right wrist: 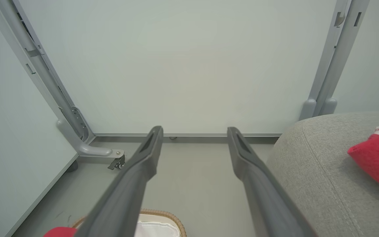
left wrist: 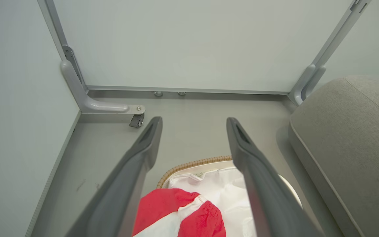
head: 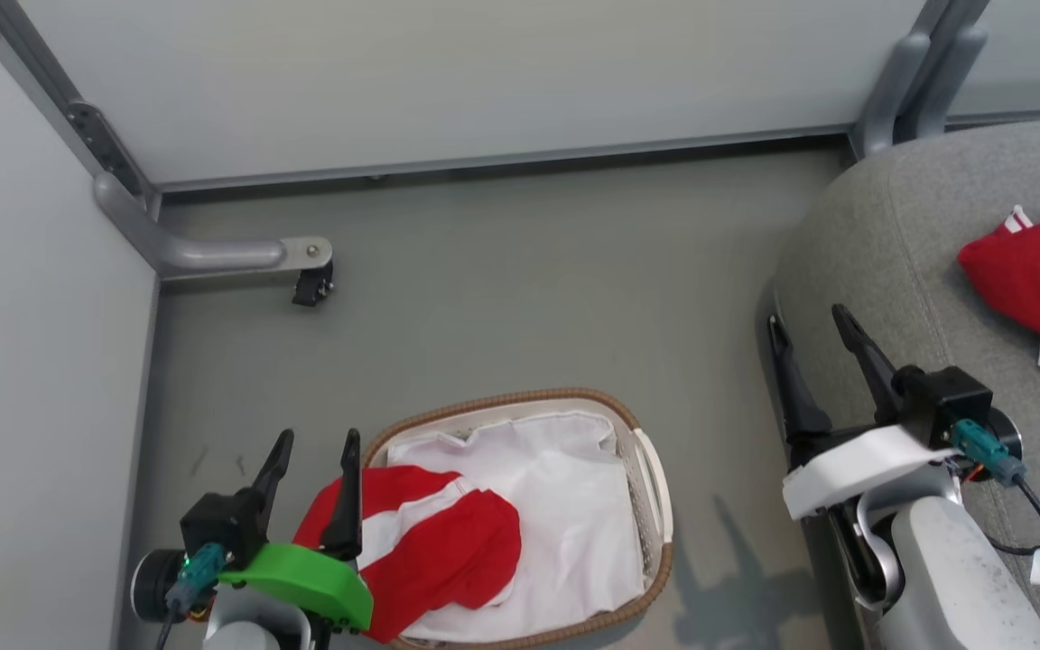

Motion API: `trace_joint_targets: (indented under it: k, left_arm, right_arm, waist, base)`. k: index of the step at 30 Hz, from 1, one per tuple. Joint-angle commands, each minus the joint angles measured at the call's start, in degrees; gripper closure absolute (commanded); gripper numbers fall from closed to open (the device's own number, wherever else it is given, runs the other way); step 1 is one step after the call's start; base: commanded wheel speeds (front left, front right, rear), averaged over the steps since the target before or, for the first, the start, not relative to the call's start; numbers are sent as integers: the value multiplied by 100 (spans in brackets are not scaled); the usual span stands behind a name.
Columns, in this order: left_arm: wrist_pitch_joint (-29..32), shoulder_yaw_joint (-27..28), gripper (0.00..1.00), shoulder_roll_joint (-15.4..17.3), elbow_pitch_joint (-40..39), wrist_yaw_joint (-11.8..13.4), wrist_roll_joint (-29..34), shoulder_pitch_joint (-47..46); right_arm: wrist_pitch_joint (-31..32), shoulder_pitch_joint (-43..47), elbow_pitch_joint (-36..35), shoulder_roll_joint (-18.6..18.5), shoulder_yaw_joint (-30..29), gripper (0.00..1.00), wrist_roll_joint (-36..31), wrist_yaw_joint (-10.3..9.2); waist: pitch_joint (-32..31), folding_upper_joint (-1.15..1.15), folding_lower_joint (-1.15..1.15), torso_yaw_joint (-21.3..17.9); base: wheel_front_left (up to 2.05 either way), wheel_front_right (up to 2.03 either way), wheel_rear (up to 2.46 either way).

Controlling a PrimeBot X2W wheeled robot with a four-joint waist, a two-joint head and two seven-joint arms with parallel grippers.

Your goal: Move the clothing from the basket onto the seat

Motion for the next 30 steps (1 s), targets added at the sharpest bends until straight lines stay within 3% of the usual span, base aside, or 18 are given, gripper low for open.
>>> trace_joint_targets:
  k: [1, 19, 30]
  left_arm:
    - [3, -112, 0, 67, 62, -16, -41, -241]
    - [3, -1569, 0, 791, 1370, -16, -325, -2215]
    - [4, -2552, 0, 1077, 2388, -16, -362, -3156]
  right_arm:
    - [-13, -153, -73, -25, 26, 0, 21, -8]
    - [-13, -1244, -751, -21, 346, 0, 335, -8]
    - [-13, -1382, -940, -19, 429, 0, 552, -8]
  waist:
    - [624, 0, 0, -238]
    - [2707, 0, 0, -848]
    - [3538, 0, 0, -1150]
  base:
    - [0, 0, 0]
    - [0, 0, 0]
    - [0, 0, 0]
